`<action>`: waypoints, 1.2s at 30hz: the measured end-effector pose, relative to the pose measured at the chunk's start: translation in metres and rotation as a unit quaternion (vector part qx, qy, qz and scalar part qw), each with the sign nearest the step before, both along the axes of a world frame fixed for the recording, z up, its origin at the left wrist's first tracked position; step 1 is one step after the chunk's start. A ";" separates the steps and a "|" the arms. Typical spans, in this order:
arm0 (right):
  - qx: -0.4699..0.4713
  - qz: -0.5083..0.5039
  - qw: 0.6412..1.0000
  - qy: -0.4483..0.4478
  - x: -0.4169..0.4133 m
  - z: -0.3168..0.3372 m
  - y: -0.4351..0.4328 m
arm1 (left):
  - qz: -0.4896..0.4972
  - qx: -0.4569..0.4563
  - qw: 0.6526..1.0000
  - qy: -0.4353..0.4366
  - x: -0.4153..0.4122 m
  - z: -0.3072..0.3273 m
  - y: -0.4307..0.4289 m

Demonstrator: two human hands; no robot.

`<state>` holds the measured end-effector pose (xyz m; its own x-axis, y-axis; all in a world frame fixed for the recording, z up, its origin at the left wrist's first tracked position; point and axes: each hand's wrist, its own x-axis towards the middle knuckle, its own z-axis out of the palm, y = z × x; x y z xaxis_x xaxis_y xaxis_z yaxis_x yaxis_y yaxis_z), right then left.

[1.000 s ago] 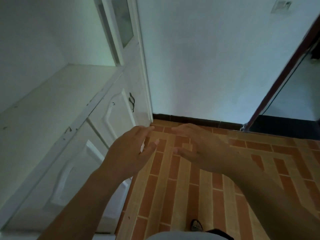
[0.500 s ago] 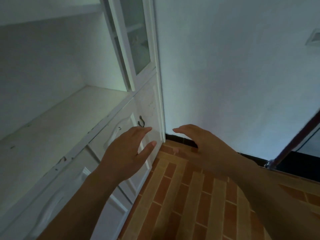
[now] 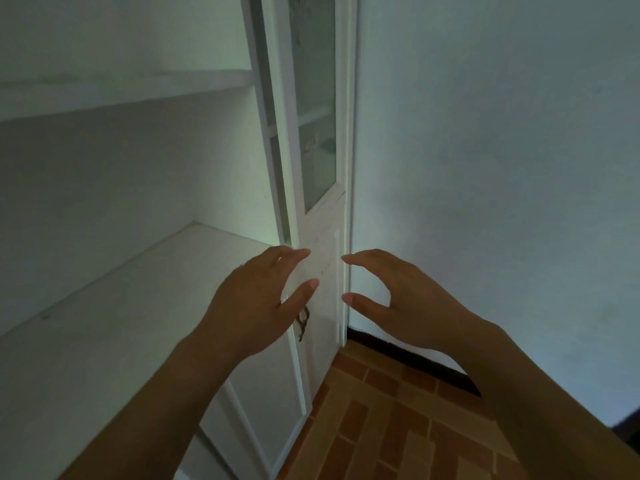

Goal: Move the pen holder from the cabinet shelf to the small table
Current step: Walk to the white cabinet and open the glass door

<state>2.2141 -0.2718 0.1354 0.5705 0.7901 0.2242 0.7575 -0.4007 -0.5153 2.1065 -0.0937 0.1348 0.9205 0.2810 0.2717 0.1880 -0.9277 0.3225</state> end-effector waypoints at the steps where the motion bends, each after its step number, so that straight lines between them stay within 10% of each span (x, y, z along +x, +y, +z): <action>1: 0.001 0.001 1.000 -0.002 0.007 0.002 0.009 | 0.003 0.004 1.000 -0.001 0.007 0.004 0.008; 36: 0.112 0.244 0.962 -0.051 0.281 0.081 0.159 | 0.228 0.092 0.967 -0.072 0.216 0.081 0.073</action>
<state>2.4952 -0.1131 0.2169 0.1093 0.8838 0.4549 0.8790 0.1278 -0.4594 2.3226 -0.0203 0.2160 0.6610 0.5832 0.4722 0.5565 -0.8031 0.2129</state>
